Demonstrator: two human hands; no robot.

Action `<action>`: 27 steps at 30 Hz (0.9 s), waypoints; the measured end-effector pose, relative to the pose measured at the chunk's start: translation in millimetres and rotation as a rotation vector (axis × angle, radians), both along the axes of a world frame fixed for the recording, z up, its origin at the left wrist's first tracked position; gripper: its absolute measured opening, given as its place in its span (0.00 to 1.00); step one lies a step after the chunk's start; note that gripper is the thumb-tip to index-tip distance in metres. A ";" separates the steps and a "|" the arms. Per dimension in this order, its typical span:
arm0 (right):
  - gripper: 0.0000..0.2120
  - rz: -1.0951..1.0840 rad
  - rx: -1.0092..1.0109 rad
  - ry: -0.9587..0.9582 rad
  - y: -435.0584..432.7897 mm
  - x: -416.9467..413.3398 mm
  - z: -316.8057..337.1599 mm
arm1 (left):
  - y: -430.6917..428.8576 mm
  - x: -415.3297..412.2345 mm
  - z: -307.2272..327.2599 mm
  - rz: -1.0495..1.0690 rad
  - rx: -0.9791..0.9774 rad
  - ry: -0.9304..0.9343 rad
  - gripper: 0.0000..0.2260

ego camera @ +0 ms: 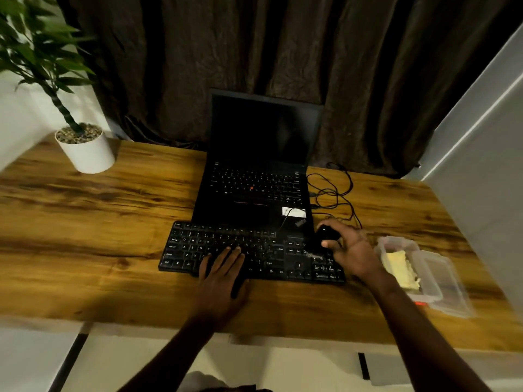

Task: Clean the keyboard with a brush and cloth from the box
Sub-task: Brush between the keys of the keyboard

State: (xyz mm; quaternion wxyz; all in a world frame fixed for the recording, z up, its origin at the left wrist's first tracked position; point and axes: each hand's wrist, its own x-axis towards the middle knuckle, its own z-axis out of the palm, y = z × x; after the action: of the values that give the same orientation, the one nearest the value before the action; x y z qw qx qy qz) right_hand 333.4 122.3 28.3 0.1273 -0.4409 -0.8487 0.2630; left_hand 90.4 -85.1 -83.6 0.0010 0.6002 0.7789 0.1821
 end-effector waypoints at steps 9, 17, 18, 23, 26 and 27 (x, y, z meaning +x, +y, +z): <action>0.29 -0.145 0.025 -0.068 23.7 52.6 -0.6 | 1.4 -1.8 -2.1 -0.002 0.028 0.018 0.26; 0.21 0.000 -0.001 0.006 -1.2 19.4 1.1 | 0.9 -2.0 -1.8 0.001 0.018 0.029 0.27; 0.20 -0.007 -0.008 0.027 -2.3 22.3 6.8 | 1.0 -2.0 -1.6 -0.001 0.021 0.028 0.26; 0.24 -0.080 0.068 -0.035 9.2 50.9 11.0 | 2.2 -1.3 -0.4 -0.003 0.026 0.022 0.27; 0.23 -0.093 0.089 -0.128 2.8 44.7 7.4 | 1.9 -1.3 -1.8 -0.001 0.018 0.024 0.27; 0.23 -0.073 0.083 -0.117 -1.2 37.4 4.6 | 1.8 -1.5 -1.8 0.000 0.014 0.028 0.27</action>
State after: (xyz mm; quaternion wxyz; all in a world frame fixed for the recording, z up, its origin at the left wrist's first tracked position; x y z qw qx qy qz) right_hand 370.8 121.1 32.9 0.1053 -0.4803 -0.8483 0.1967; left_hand 88.8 -83.3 -85.5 -0.0142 0.6025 0.7777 0.1788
